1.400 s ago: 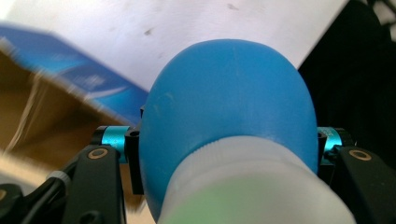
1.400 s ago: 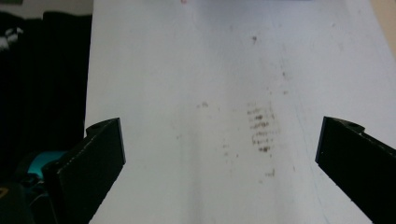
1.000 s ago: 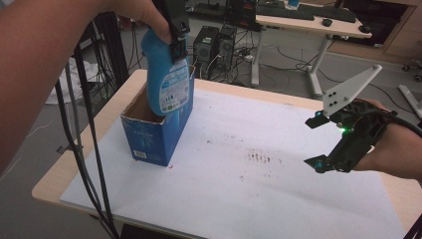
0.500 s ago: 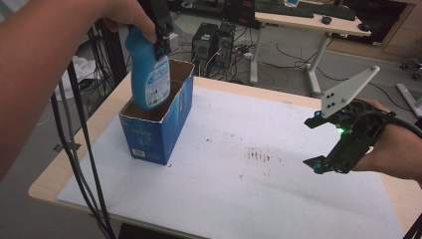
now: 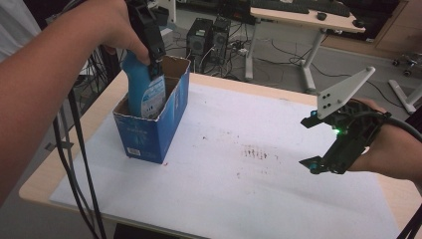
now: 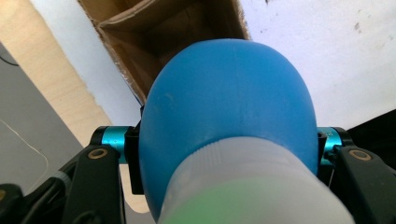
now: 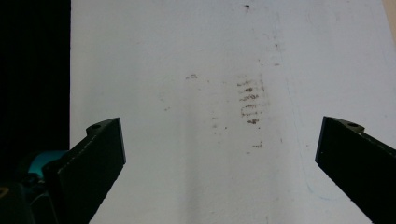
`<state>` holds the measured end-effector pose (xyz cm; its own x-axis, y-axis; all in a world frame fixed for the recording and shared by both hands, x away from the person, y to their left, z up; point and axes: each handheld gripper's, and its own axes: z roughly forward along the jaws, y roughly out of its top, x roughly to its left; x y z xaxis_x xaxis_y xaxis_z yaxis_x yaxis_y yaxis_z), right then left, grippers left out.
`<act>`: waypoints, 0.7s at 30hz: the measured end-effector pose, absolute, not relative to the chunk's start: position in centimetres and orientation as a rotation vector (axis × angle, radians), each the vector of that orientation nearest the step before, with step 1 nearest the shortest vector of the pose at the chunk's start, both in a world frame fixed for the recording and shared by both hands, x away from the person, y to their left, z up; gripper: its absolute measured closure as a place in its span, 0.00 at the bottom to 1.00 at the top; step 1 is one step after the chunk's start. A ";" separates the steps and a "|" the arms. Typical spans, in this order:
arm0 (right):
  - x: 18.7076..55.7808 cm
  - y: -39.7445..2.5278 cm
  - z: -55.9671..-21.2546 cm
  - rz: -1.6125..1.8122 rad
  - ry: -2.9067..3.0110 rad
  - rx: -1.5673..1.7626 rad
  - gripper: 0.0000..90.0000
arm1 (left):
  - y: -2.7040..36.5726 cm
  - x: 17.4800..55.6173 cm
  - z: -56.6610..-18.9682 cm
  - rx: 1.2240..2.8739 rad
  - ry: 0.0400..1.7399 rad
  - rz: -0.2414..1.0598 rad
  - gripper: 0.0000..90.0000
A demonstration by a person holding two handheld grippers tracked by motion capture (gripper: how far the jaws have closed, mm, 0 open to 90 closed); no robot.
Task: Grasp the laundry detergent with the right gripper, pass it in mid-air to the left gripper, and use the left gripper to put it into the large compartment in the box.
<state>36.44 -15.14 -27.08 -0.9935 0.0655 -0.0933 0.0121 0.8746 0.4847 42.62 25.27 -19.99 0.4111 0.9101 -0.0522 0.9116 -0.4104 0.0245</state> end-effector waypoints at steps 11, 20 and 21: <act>36.5 -15.2 -27.6 0.740 2.948 0.073 0.01 | 25.5 43.2 -24.2 2.721 1.517 -0.081 0.44; 36.5 -14.9 -27.9 0.718 2.960 0.066 0.01 | 25.4 43.5 -27.5 2.803 1.370 -0.084 0.44; 36.5 -14.9 -27.9 0.719 2.961 0.069 0.01 | 25.4 43.5 -27.8 2.808 1.354 -0.084 0.44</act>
